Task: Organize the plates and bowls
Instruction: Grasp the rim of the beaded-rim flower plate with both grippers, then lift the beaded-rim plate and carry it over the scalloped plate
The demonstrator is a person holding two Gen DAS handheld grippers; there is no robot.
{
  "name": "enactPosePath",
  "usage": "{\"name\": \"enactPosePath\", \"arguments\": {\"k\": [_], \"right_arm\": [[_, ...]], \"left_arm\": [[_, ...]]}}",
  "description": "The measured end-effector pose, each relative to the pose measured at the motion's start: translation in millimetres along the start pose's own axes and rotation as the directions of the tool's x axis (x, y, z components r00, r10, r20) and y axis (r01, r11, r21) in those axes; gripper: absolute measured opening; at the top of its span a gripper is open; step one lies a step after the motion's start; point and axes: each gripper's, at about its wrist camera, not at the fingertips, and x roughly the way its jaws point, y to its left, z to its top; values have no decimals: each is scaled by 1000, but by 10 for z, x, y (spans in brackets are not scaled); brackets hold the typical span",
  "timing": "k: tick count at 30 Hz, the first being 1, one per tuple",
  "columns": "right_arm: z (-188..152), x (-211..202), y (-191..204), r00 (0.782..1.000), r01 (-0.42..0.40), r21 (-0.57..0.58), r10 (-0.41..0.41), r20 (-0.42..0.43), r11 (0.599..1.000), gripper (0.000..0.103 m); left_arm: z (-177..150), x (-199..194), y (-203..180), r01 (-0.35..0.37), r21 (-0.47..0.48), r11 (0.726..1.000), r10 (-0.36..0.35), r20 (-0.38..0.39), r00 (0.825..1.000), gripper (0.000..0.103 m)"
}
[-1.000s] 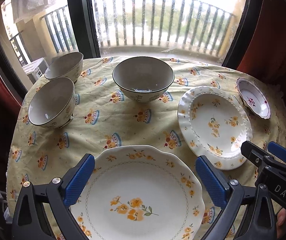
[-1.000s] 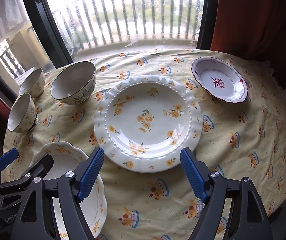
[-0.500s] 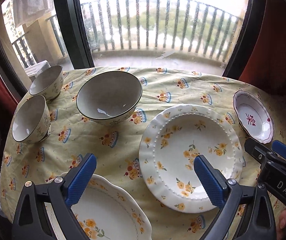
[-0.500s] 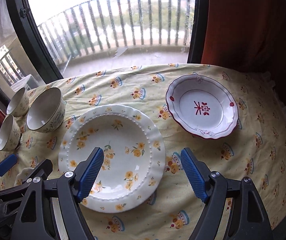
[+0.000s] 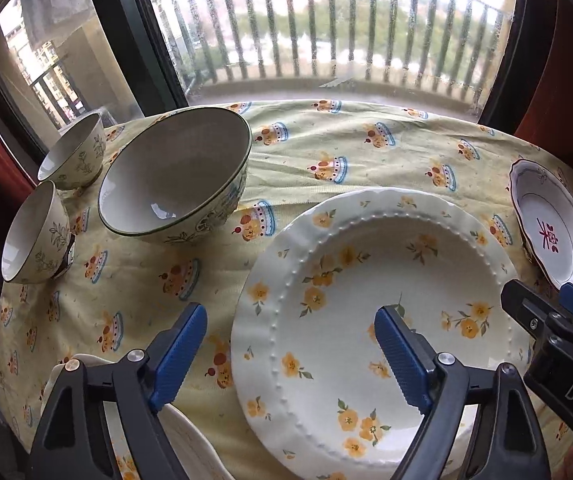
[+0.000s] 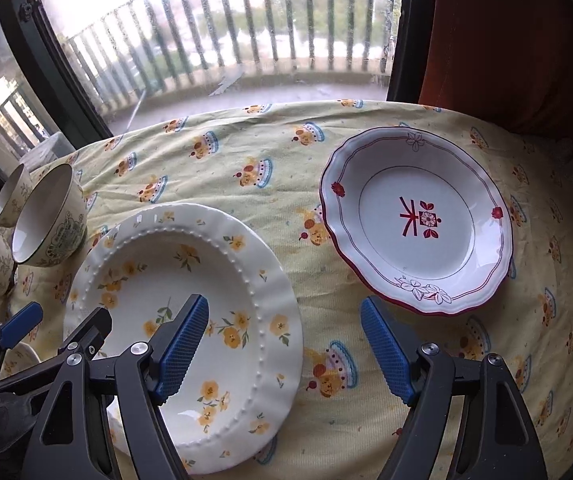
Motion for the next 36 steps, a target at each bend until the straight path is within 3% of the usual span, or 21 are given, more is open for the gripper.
{"name": "enactPosePath", "arguments": {"k": [6,16,26,36], "right_arm": [[-45,199,-8,999,12,46,-10,-42,999,72],[-78,426,106,996,-21,27,23,-88,999,55],[-102,373,169,995,25,-21,-27,-94,999,54],[-399,195,61,987,46,-4,-46,-156,999,54]], "left_arm": [[-6,161,-50,-8,-6,1000,8,-31,999,82],[-21,277,7,-1,-26,1000,0,-42,999,78],[-73,244,0,23,6,1000,-23,-59,998,76],[-335,118,-101,51,59,997,-45,-97,994,76]]}}
